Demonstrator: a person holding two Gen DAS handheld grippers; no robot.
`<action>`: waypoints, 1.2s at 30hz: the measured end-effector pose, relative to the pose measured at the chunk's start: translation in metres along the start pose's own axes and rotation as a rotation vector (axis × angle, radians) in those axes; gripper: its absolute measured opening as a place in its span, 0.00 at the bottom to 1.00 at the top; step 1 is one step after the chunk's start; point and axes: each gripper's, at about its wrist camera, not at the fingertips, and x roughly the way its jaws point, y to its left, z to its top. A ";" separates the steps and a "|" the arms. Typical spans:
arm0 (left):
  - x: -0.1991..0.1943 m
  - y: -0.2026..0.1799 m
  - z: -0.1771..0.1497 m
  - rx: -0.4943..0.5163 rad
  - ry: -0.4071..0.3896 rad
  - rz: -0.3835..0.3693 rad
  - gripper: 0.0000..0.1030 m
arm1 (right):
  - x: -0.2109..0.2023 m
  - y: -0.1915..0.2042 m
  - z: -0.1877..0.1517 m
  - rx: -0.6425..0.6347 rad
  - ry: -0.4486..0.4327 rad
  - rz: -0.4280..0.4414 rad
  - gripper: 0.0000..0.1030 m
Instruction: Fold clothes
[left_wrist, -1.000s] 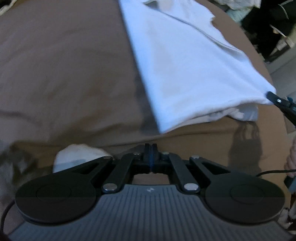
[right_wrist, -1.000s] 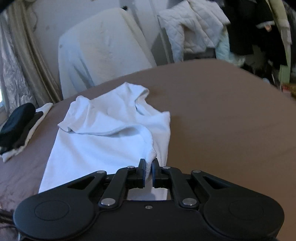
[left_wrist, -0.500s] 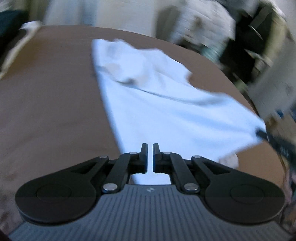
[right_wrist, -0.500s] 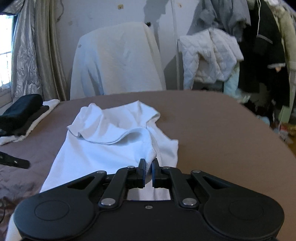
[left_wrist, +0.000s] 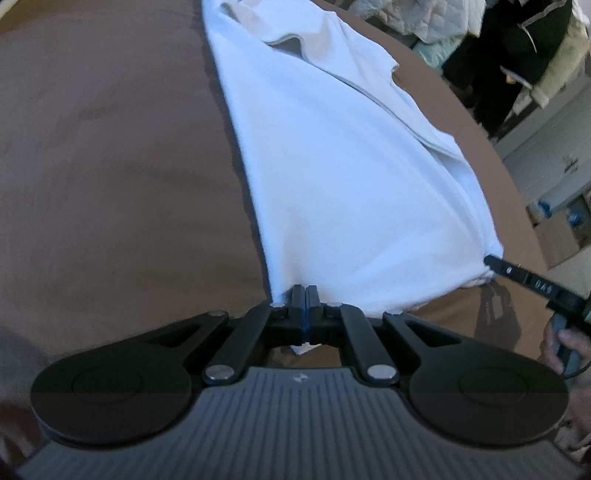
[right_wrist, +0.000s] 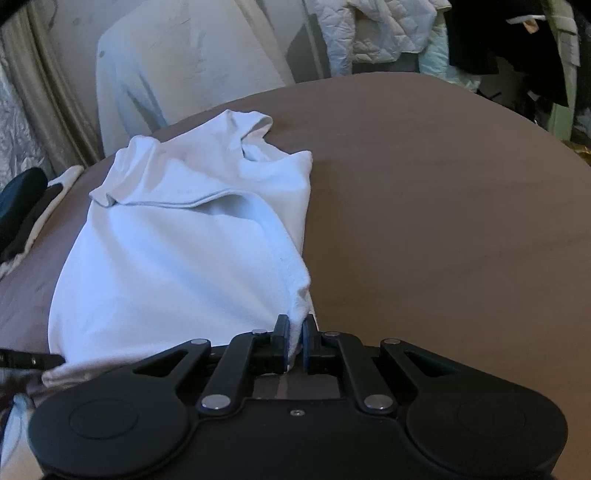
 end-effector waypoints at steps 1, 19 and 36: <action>-0.002 -0.001 0.001 0.004 0.004 0.012 0.03 | 0.000 -0.001 0.002 -0.005 0.004 -0.006 0.12; -0.025 0.070 0.124 -0.198 -0.193 -0.031 0.30 | 0.054 0.177 0.148 -0.632 -0.060 0.184 0.52; 0.026 0.110 0.218 0.042 -0.133 0.146 0.34 | 0.214 0.289 0.183 -0.979 0.020 0.106 0.08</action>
